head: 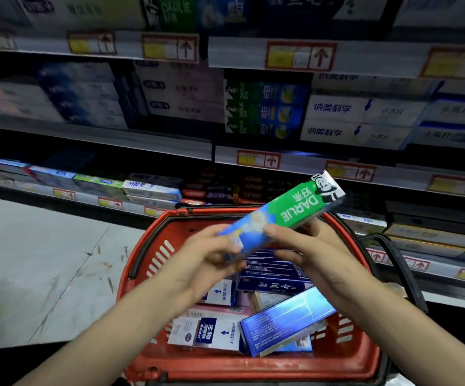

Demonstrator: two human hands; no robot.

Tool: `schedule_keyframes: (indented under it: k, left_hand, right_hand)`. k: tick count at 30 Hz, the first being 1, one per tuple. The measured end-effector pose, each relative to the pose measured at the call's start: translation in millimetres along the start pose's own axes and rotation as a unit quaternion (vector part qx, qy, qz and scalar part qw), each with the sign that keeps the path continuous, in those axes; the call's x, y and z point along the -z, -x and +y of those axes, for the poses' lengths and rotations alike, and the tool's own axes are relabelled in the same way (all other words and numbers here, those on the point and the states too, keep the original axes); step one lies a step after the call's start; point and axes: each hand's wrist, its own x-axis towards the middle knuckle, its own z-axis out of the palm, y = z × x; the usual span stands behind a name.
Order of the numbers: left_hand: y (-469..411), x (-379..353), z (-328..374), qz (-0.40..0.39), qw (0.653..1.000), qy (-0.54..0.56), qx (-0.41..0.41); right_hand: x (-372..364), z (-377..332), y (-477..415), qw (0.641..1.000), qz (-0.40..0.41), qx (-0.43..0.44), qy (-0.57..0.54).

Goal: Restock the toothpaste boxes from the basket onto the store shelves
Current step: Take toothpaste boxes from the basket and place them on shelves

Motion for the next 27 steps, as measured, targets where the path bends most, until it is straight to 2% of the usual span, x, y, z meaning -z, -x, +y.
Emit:
schedule_keyframes:
  k: [3,6,7,8,10,11,15,20,22,24,27]
  left_hand:
    - [-9,-9,-11,0.015,0.997,-0.073,0.024]
    - [-17,-8,-10,0.102,0.981,-0.16,0.031]
    - [-19,-6,-8,0.128,0.978,-0.161,0.036]
    - [-20,-5,-6,0.143,0.977,-0.151,0.041]
    - [-23,-3,-1,0.141,0.979,-0.137,0.046]
    - [-25,-4,0,0.135,0.98,-0.138,0.043]
    - [-27,-10,7,0.11,0.982,-0.152,-0.008]
    - [-26,-14,16,0.073,0.983,-0.147,-0.088]
    - [-23,-14,19,0.05,0.979,-0.159,-0.113]
    - [-20,-14,20,0.03,0.977,-0.168,-0.129]
    - [-21,-14,19,0.022,0.972,-0.18,-0.15]
  right_hand:
    - [2,-2,-4,0.999,0.025,-0.009,0.026]
    - [2,2,-6,0.979,0.077,0.054,0.18]
    - [3,4,-6,0.953,0.1,0.109,0.265]
    - [5,7,-6,0.91,0.119,0.172,0.359]
    - [9,9,-6,0.8,0.135,0.27,0.519]
    - [11,7,-7,0.761,0.133,0.285,0.567]
    - [21,5,-11,0.678,0.152,0.3,0.654]
    - [27,6,-17,0.651,0.181,0.275,0.684]
    - [24,5,-17,0.655,0.185,0.257,0.686]
    - [22,5,-17,0.674,0.182,0.229,0.678]
    - [18,-1,-14,0.736,0.161,0.173,0.634]
